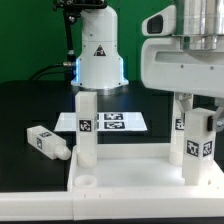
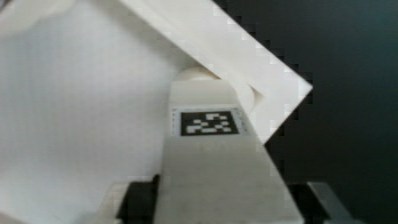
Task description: Assemble desk
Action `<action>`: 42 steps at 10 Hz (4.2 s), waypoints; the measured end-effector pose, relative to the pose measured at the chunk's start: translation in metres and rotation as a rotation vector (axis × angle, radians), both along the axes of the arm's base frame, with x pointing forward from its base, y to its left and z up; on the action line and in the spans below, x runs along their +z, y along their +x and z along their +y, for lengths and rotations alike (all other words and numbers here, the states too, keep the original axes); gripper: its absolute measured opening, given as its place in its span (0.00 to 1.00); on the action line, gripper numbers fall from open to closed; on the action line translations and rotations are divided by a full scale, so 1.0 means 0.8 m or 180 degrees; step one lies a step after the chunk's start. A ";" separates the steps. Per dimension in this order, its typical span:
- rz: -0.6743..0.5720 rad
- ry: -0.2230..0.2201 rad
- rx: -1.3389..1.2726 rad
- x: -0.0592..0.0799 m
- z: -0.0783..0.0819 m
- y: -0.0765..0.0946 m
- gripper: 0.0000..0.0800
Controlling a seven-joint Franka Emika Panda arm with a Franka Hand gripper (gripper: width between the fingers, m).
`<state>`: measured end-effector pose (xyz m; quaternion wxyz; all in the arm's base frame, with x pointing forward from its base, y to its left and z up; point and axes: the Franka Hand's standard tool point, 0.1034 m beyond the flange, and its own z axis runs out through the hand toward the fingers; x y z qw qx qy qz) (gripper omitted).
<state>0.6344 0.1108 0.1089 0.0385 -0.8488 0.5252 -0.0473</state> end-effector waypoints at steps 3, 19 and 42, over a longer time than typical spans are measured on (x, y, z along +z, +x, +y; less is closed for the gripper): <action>0.0010 0.0105 -0.0696 0.000 0.000 0.000 0.36; -0.0238 0.0392 -0.0815 0.053 -0.013 0.011 0.81; -0.0546 -0.0695 0.4435 0.087 -0.206 -0.050 0.81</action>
Offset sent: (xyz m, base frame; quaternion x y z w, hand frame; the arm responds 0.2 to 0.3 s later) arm 0.0000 0.0000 0.0000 0.0000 0.0000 0.1938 0.9810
